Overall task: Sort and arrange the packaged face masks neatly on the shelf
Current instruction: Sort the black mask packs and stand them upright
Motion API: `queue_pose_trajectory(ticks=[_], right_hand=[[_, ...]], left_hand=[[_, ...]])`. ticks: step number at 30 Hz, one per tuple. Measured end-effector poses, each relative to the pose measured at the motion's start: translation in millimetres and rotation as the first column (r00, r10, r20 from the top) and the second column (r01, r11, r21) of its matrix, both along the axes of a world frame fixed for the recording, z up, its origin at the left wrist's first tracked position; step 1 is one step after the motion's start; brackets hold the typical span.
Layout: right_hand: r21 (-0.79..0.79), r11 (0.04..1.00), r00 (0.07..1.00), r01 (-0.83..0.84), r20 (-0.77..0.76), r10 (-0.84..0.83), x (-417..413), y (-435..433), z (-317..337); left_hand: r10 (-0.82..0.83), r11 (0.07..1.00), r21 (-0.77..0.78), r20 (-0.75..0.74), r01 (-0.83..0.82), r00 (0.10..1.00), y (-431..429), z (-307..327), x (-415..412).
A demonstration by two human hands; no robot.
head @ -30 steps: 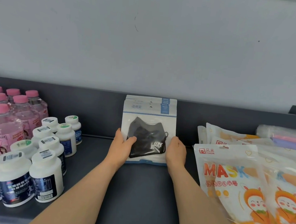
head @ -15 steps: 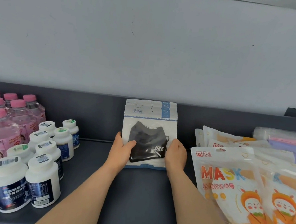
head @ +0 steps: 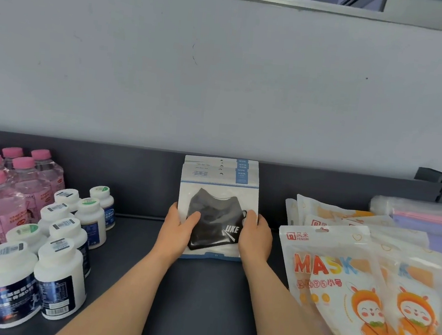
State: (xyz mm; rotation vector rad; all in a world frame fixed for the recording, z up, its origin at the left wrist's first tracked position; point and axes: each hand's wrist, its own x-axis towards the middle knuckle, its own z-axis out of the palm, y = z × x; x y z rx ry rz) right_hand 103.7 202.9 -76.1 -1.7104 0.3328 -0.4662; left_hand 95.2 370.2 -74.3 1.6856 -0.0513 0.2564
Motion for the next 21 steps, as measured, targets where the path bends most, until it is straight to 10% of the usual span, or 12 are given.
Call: queue_pose_trajectory(ticks=[21], right_hand=[[-0.174, 0.983, 0.986, -0.066, 0.14, 0.091, -4.2, 0.5, -4.6]], left_hand=[[-0.02, 0.975, 0.221, 0.191, -0.023, 0.981, -4.1, -4.5, -1.0]])
